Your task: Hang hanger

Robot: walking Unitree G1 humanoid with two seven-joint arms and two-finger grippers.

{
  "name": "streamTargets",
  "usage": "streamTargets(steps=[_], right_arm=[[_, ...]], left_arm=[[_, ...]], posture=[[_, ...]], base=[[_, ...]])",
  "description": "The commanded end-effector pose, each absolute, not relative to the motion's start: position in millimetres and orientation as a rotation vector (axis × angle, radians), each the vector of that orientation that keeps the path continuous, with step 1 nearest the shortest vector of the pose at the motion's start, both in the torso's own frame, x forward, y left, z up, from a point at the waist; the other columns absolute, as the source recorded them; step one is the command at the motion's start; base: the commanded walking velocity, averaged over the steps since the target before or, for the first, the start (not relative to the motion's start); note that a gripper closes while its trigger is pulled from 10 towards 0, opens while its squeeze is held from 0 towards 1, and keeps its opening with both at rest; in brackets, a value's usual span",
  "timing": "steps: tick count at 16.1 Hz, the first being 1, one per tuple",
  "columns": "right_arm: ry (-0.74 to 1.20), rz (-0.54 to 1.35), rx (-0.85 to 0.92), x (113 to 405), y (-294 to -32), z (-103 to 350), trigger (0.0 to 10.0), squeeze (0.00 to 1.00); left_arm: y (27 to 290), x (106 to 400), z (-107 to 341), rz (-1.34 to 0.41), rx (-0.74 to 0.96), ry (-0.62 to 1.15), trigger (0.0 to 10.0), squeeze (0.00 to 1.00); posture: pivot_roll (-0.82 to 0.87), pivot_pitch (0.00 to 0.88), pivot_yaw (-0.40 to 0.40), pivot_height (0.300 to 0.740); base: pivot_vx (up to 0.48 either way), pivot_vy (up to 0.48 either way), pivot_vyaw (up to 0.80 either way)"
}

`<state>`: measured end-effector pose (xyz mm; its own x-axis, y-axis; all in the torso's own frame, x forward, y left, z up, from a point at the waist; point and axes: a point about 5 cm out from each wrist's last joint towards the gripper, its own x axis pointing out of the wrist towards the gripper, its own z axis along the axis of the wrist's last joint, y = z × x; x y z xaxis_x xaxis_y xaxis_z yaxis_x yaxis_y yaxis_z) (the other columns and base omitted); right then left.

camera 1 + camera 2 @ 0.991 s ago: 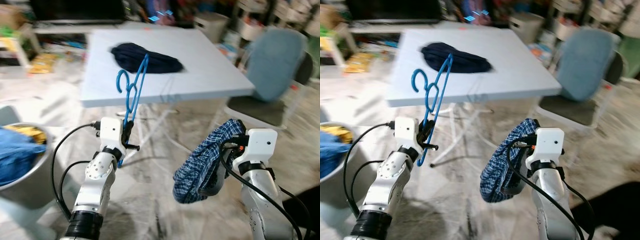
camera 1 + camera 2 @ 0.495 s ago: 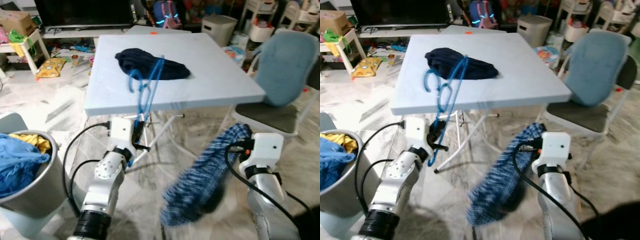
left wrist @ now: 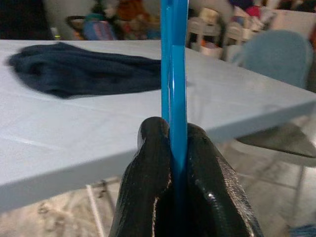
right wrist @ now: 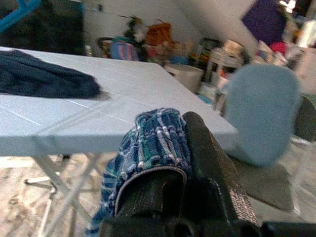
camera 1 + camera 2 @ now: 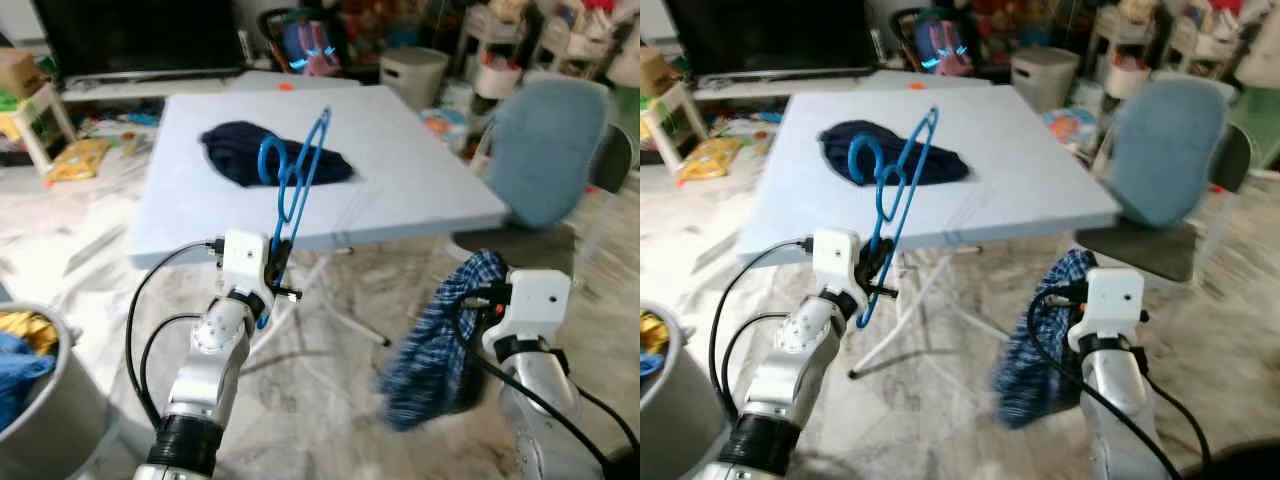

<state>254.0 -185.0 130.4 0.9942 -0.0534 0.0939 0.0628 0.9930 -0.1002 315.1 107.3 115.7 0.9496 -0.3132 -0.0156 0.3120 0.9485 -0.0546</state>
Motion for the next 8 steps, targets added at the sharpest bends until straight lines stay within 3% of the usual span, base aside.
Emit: streamTargets(steps=[1, 2, 8], right_arm=[[-0.125, -0.031, -0.1, 257.4, -178.2, 137.8, 10.0, 0.0], [-0.124, -0.03, -0.1, 257.3, -178.2, 137.7, 10.0, 0.0], [-0.112, -0.039, -0.099, 255.9, -179.4, 135.0, 10.0, 0.0]], left_arm=[[115.3, 316.0, 116.2, -0.294, -0.045, 0.023, 10.0, 0.0], [114.9, 315.8, 115.7, -0.295, -0.045, 0.025, 10.0, 0.0], [113.6, 315.0, 114.1, -0.305, -0.044, 0.034, 10.0, 0.0]], posture=[[0.06, 0.0, -0.047, 0.74], [0.06, 0.0, -0.048, 0.74], [0.06, 0.0, -0.041, 0.74]], base=[[0.42, 0.0, 0.73], [0.42, 0.0, 0.68], [0.416, 0.0, 0.0]])
